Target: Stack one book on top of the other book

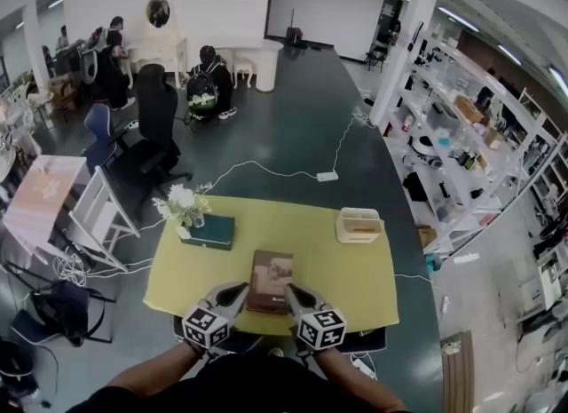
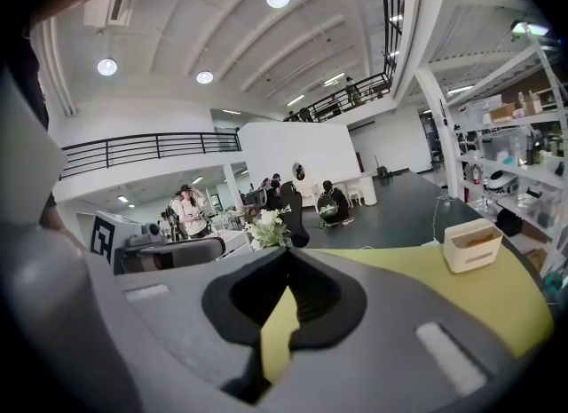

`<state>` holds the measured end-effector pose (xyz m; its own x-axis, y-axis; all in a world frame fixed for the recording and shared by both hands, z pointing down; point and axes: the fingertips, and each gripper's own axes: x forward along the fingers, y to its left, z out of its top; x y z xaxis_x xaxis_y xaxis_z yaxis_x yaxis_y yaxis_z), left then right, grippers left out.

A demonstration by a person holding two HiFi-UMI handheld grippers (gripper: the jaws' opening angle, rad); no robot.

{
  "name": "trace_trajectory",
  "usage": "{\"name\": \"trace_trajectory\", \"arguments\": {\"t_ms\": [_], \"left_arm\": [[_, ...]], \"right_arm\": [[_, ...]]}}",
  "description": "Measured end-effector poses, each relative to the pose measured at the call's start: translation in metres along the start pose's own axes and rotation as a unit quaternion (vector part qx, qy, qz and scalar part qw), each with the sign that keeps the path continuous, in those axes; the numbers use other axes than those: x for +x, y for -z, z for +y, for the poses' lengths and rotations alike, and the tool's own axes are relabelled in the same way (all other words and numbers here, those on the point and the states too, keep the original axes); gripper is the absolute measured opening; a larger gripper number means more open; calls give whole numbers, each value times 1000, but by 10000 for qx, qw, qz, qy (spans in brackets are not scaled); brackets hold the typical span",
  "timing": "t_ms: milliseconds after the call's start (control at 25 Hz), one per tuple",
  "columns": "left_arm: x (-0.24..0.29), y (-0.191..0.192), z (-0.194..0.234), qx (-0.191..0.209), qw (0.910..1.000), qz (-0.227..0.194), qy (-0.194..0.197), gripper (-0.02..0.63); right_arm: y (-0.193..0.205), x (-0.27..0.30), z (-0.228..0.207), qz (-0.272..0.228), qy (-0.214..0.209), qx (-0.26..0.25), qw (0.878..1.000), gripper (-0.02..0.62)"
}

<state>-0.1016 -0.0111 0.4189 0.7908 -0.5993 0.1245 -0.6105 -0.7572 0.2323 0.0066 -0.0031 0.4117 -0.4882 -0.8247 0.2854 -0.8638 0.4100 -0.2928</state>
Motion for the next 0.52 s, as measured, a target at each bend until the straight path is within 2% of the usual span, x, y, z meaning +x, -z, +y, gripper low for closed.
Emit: {"name": "trace_trajectory", "arguments": {"t_ms": [520], "left_arm": [[-3,7,12,-9,9999,19,-124,8]], "right_arm": [[9,7,-7,104,67,103,9999,2]]}}
